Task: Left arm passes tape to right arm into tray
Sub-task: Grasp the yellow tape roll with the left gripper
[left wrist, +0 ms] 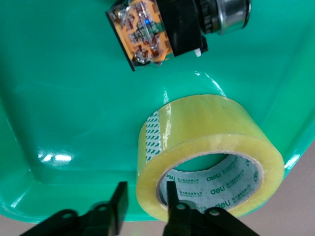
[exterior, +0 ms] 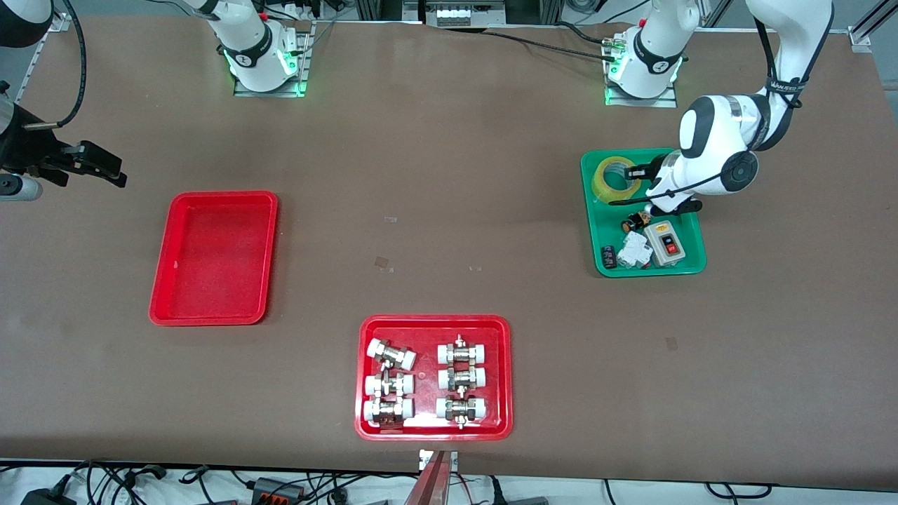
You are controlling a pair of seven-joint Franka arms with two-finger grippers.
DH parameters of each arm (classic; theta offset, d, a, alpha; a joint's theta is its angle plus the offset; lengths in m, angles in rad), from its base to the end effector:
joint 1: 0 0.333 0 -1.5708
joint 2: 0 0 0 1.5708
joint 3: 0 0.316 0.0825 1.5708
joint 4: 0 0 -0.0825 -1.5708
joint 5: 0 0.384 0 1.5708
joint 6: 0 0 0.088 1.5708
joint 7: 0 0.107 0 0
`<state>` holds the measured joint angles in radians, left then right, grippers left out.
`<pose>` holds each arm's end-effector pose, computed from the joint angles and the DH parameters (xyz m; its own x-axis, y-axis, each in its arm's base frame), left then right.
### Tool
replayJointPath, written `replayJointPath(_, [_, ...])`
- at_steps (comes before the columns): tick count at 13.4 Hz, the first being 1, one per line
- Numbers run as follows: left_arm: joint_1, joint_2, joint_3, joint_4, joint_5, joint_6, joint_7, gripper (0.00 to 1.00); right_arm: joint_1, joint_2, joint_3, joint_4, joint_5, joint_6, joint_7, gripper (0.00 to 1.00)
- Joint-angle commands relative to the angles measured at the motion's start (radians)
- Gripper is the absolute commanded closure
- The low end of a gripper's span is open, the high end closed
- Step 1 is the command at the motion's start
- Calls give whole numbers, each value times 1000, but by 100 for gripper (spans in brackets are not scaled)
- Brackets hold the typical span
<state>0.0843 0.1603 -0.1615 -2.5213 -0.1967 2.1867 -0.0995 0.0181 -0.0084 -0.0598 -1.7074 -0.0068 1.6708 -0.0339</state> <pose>0.4019 -0.0411 0.1897 0.8617 0.1329 -0.4896 0.1875 -0.9802 0.0639 0.5557 -0.0240 0.5730 0.9996 -0.0071 -0.0284 -0.0069 -1.0000 0.0053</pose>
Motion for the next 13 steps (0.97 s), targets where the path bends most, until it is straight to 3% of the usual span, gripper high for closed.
replayJointPath(1, [-2, -13, -7, -4, -20, 11, 14, 98, -13, -18, 9, -20, -9, 1, -12, 0])
replayJointPath(5, [-3, -83, -7, 120, -18, -112, 15, 99, -9, -18, 9, -20, -9, -9, -11, 0])
replayJointPath(7, [-5, -102, -44, 186, -18, -162, -2, 99, -7, -18, 11, -20, -7, -29, -3, 0])
replayJointPath(10, [-12, -76, -186, 274, -23, -173, -44, 99, 19, 13, 14, -9, 13, -115, -9, 0])
replayJointPath(13, [-20, 83, -387, 467, -29, -173, -381, 99, 22, 22, 14, -1, 91, -132, -9, 0])
